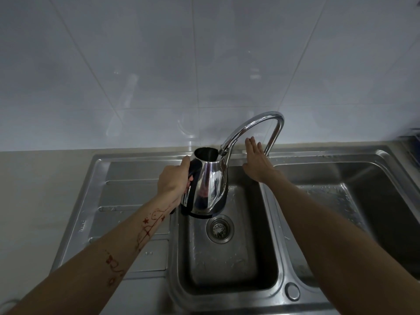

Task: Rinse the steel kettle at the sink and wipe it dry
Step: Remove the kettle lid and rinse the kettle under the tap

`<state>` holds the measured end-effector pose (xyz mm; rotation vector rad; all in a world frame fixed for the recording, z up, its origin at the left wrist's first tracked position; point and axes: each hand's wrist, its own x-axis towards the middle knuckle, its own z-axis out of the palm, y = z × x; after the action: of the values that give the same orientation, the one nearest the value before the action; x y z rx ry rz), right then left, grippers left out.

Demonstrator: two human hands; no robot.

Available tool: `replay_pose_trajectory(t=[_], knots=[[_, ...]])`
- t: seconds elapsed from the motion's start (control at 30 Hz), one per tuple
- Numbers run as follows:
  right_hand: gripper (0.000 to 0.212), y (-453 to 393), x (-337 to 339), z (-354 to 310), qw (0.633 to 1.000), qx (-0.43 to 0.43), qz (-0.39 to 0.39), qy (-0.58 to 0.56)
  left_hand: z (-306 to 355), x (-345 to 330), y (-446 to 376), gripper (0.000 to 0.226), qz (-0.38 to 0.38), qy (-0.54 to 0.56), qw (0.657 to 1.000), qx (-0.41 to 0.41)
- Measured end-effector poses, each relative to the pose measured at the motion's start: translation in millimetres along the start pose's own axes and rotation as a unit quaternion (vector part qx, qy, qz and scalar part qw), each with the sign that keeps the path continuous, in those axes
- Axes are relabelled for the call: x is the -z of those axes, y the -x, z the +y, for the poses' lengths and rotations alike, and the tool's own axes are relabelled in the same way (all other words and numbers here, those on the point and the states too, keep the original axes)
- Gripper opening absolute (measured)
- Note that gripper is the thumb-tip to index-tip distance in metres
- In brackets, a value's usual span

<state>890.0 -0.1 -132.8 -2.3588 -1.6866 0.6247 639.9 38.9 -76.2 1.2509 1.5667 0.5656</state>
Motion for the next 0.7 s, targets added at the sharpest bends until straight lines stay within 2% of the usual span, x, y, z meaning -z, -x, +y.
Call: replay_pose_trajectory(t=[0.7], knots=[[0.082, 14.5, -0.1, -8.7, 1.0, 0.007, 0.028, 0.005, -1.7, 14.8, 11.2, 0.052, -0.004, -0.008, 1.0, -0.021]])
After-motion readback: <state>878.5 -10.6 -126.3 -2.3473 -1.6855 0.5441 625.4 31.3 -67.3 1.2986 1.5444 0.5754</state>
